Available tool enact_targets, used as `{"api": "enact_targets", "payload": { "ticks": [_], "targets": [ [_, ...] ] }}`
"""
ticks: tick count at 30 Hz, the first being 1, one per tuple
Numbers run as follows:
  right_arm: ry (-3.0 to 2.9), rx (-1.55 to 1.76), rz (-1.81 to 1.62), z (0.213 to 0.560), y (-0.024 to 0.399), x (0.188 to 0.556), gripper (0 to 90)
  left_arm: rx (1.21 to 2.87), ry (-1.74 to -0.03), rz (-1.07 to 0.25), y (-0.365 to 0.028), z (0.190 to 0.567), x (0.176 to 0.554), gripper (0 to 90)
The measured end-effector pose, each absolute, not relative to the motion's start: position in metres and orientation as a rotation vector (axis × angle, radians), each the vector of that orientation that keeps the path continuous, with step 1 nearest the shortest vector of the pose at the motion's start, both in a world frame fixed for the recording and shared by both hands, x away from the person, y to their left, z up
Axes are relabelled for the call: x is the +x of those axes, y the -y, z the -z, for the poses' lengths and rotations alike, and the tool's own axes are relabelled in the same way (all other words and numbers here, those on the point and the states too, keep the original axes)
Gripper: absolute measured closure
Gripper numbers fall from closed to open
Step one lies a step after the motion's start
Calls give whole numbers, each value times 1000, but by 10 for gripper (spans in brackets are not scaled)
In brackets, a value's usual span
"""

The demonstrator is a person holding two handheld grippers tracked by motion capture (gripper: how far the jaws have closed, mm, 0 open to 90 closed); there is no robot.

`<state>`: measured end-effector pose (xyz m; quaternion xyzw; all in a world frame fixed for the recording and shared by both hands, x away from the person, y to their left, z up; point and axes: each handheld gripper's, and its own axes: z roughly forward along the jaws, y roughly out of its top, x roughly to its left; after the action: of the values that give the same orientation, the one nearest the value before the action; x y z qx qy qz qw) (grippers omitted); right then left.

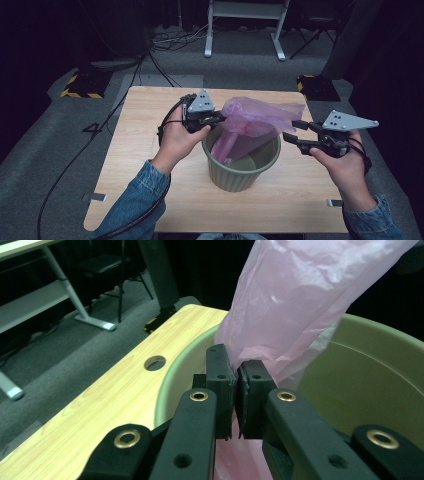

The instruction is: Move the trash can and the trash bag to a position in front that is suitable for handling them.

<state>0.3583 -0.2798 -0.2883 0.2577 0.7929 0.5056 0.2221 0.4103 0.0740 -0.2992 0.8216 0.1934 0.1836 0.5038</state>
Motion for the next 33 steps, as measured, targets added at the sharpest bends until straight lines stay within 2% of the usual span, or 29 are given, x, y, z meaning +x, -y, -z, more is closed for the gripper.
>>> {"api": "enact_targets", "payload": {
  "ticks": [1,2,4,7,11,14,17,20,24,26,33],
  "targets": [
    [-2184,703,-1410,288,279,360,540,1986,-464,-442,-73,299,410,858],
    [-2200,664,-1436,287,276,362,663,1986,-462,-443,-73,299,409,855],
    [-2241,645,-1492,289,271,365,803,1979,-462,-444,-73,298,409,845],
    [-2335,603,-1452,299,259,365,900,1959,-478,-459,-77,298,411,794],
    [-2412,548,-1443,307,248,358,900,1906,-514,-527,-81,298,411,524],
    [-2460,502,-1431,307,240,352,900,1886,-489,-527,-81,295,407,529],
    [-2459,474,-1409,304,237,348,900,1880,-445,-509,-79,292,404,591],
    [-2449,476,-1410,301,239,347,900,1897,-404,-487,-74,289,402,750],
    [-2422,513,-1417,300,245,347,812,1917,-388,-476,-68,289,400,885],
    [-2402,523,-1423,298,249,346,782,1933,-409,-459,-68,291,402,900],
    [-2361,510,-1445,283,253,343,761,1986,-478,-414,-62,309,412,900]
  ]
}}
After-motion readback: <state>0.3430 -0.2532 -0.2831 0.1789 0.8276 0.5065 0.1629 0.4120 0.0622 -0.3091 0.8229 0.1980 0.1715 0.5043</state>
